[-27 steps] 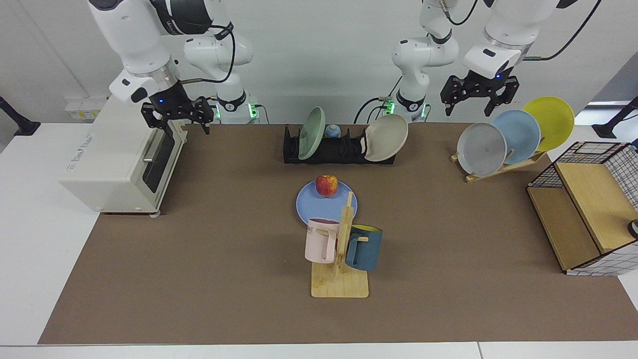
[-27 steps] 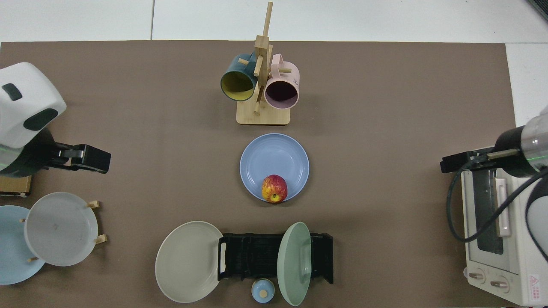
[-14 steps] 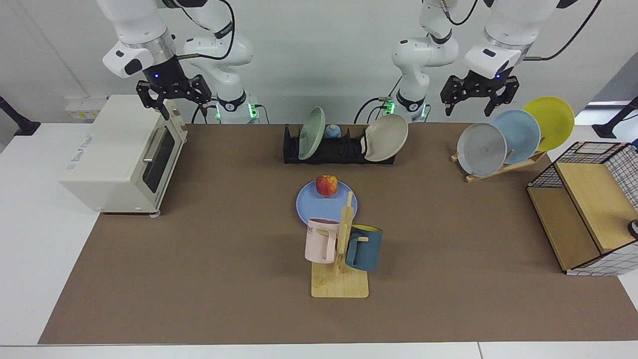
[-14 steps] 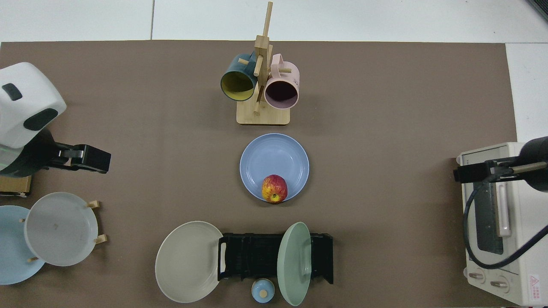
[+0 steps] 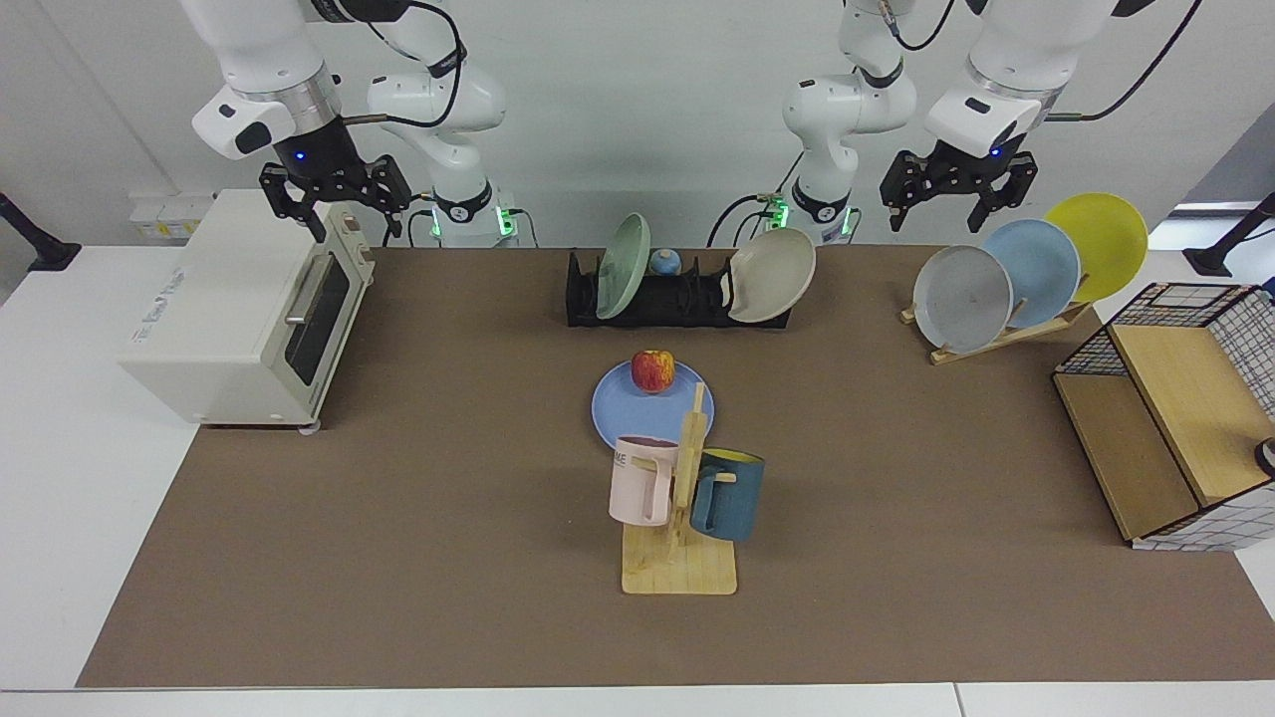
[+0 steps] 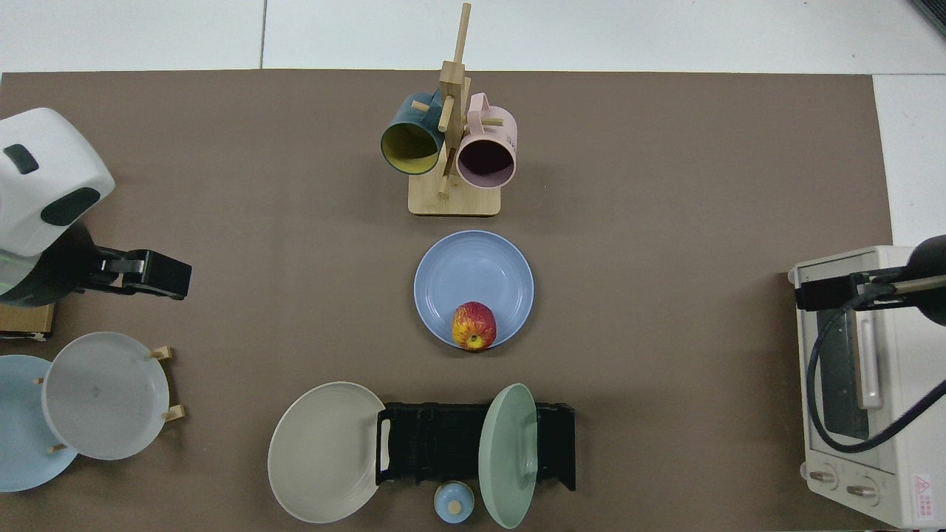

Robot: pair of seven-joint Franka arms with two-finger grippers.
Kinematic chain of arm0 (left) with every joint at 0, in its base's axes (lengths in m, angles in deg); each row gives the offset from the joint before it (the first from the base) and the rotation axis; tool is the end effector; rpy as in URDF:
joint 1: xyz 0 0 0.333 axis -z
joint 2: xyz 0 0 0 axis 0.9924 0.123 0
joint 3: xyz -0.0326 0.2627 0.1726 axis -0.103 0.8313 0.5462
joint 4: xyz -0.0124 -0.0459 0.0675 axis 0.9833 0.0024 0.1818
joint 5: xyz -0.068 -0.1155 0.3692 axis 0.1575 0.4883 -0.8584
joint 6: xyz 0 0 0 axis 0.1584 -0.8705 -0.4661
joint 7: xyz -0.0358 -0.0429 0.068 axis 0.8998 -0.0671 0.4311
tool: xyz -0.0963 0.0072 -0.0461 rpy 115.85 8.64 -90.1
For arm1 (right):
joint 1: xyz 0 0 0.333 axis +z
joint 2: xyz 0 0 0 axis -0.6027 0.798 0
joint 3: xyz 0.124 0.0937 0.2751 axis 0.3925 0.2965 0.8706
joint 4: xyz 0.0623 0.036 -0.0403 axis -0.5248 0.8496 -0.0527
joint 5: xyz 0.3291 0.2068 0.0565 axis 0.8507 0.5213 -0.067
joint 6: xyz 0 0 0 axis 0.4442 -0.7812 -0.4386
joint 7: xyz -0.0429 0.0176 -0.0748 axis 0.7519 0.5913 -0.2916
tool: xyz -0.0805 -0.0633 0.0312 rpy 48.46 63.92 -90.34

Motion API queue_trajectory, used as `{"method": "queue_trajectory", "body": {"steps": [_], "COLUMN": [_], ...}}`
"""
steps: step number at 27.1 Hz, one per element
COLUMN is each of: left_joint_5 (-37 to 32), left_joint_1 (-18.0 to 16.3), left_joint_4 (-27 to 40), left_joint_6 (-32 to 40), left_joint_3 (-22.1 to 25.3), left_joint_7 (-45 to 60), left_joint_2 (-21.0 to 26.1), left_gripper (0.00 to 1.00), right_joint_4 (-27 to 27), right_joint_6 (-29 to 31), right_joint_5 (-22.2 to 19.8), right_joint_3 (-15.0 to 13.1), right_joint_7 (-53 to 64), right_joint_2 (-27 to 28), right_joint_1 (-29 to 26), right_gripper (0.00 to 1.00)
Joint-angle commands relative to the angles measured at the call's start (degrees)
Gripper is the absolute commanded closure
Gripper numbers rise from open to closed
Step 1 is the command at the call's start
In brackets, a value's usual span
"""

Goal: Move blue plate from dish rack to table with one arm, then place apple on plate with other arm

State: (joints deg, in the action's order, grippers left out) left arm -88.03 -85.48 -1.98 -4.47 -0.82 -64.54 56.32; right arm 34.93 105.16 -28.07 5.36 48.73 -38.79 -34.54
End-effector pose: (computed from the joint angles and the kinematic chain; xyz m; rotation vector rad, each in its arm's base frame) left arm 0.5227 -0.0965 0.6667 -3.0911 0.1770 0.0888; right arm 0.5028 0.0166 0.6334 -3.1200 -0.0832 -0.0100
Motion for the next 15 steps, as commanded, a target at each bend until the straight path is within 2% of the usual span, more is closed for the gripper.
{"method": "queue_trajectory", "body": {"steps": [1,15], "left_joint_5": [-1.09,-1.09], "left_joint_1": [-0.18,-0.18], "left_joint_4": [0.98,0.98], "left_joint_6": [0.33,0.33], "left_joint_3": [-0.09,-0.09], "left_joint_7": [0.02,0.02], "left_joint_2": [-1.10,-1.10], "left_gripper": [0.00,0.00], "right_joint_4": [0.48,0.48], "right_joint_6": [1.17,1.08], "right_joint_5": [-0.42,0.20], "right_joint_3": [0.70,0.61], "right_joint_7": [-0.97,-1.15], "right_joint_2": [-0.17,-0.17], "right_joint_1": [-1.03,-1.21], "right_gripper": [0.00,0.00]}}
